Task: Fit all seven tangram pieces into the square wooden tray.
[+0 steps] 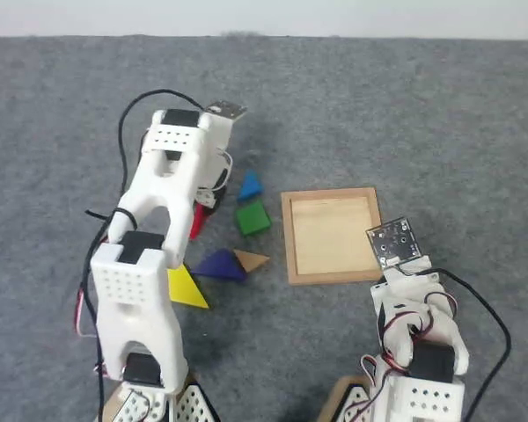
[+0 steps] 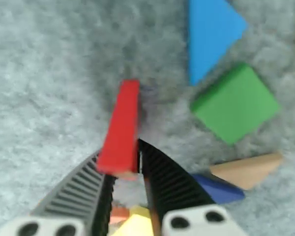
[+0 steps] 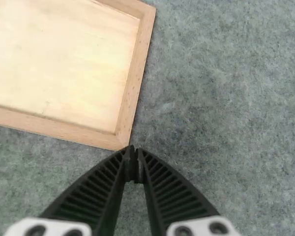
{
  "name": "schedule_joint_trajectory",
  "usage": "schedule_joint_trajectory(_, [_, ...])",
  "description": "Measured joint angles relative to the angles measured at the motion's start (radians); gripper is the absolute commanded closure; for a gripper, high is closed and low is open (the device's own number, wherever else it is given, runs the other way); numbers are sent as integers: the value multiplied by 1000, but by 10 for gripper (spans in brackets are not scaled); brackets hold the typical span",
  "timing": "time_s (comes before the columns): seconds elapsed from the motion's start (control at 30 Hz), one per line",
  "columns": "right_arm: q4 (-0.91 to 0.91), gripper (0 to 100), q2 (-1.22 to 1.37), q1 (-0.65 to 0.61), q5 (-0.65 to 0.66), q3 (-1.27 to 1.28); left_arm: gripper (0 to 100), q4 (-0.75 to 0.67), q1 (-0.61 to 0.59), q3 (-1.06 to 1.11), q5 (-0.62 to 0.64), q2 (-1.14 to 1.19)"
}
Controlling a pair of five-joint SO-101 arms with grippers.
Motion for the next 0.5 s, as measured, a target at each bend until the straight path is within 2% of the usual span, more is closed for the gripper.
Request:
schedule_joint_trajectory(0.13, [0, 989, 0, 0, 0, 0, 991, 35, 98, 0, 8, -87])
schedule_joint_trajectory(0.3, [0, 989, 0, 0, 0, 0, 989, 52, 304, 18, 64, -253])
schedule_joint_trajectory(0.5, [0, 989, 0, 0, 0, 0, 989, -78, 430, 51, 137, -221])
